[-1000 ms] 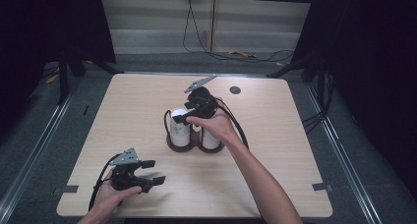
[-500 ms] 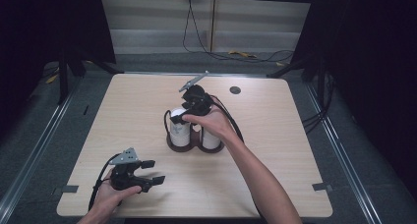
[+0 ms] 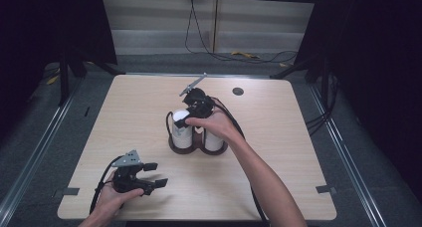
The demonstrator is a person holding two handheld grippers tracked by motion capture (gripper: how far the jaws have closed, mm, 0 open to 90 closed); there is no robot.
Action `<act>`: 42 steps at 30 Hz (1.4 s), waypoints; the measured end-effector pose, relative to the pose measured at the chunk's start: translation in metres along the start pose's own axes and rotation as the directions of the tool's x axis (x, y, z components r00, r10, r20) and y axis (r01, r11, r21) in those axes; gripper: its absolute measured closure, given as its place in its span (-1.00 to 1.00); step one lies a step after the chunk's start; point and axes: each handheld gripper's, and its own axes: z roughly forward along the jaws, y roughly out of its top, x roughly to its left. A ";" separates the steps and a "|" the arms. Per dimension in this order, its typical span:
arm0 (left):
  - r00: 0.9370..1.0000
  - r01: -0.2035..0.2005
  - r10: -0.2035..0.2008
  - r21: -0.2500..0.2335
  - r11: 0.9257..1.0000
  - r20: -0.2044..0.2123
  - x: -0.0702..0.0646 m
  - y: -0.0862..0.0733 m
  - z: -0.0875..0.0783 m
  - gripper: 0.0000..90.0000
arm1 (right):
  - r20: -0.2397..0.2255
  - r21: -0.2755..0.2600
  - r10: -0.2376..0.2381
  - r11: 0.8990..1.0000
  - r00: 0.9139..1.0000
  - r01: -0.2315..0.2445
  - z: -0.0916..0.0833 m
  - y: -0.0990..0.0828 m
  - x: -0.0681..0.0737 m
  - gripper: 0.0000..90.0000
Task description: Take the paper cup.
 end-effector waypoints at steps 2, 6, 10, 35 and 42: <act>1.000 0.000 0.000 0.001 1.000 -0.004 0.000 0.000 0.000 -0.48 | 0.000 0.019 -0.007 1.000 1.000 0.007 0.001 0.000 0.000 -0.28; 1.000 0.001 -0.001 0.001 1.000 -0.003 0.000 0.000 -0.001 -0.49 | 0.013 0.040 -0.026 0.999 1.000 0.025 0.004 0.004 0.002 -0.29; 1.000 -0.003 0.003 0.001 1.000 -0.003 0.000 0.000 -0.001 -0.49 | 0.015 0.071 -0.033 0.997 0.999 0.031 0.006 0.008 0.002 -0.29; 1.000 -0.011 0.011 0.009 1.000 -0.008 0.000 0.001 0.000 -0.50 | 0.047 0.104 -0.101 0.990 0.994 0.095 0.000 0.017 0.009 -0.24; 1.000 -0.009 0.009 0.011 1.000 -0.012 0.000 0.001 0.001 -0.53 | 0.050 0.095 -0.095 0.991 0.994 0.090 -0.003 0.017 0.009 -0.21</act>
